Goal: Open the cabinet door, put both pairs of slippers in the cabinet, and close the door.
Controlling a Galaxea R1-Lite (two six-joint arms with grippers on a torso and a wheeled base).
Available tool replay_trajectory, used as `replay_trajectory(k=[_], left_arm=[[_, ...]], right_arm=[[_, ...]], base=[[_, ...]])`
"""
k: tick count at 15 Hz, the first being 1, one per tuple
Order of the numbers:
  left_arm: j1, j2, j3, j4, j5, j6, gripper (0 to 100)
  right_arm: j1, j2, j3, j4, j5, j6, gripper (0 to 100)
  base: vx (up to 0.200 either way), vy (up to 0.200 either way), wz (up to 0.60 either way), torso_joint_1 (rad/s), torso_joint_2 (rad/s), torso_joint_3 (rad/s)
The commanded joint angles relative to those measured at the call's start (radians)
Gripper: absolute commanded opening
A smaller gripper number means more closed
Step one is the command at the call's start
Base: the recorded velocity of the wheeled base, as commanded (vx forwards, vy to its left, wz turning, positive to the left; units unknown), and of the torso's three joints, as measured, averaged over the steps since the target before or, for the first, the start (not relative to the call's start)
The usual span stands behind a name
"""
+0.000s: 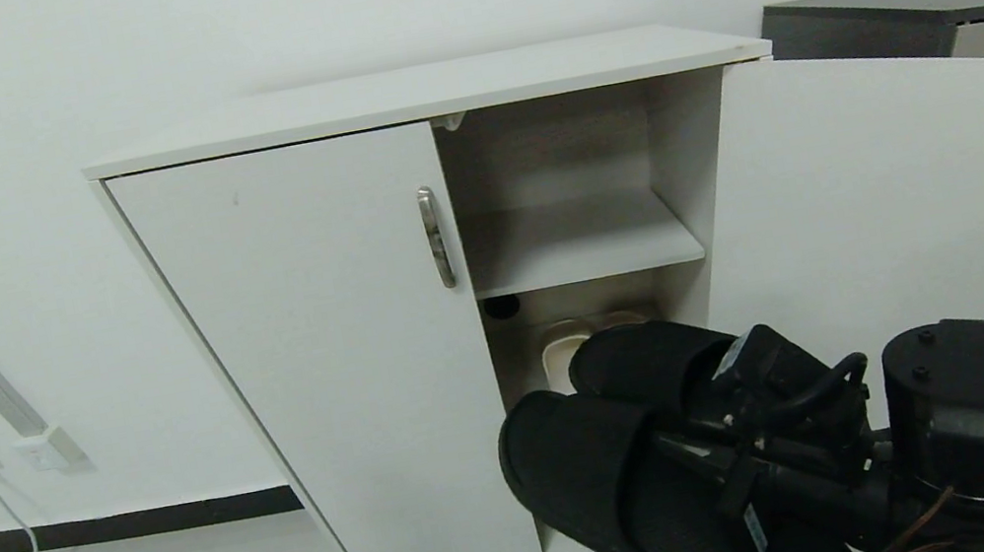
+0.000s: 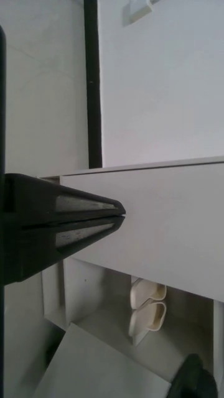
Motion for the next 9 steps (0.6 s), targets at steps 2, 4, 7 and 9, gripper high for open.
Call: replay_trajectory(k=[2,4,7,9], left_arm=[[0.002,0.001,0.000,-0.001,-0.002,0.002,0],[0.002,0.001,0.000,-0.001,-0.002,0.002,0],[0.002,0.001,0.000,-0.001,-0.002,0.004,0],[0.002,0.001,0.000,-0.001,-0.002,0.004,0]], right_arm=[[0.060,0.107,-0.147,0.005,-0.102,0.092,0],[0.106,0.186,-0.304,0.071,-0.356,0.159,0],[0.117,0.195,-0.430,0.206,-0.482,0.185,0],[0.112,0.198,-0.571,0.395,-0.628,0.268,0]], base=[[0.000,0.000,0.00,0.000,0.00,0.000],[0.000,0.000,0.00,0.000,0.00,0.000],[0.000,0.000,0.00,0.000,0.00,0.000],[0.000,0.000,0.00,0.000,0.00,0.000]])
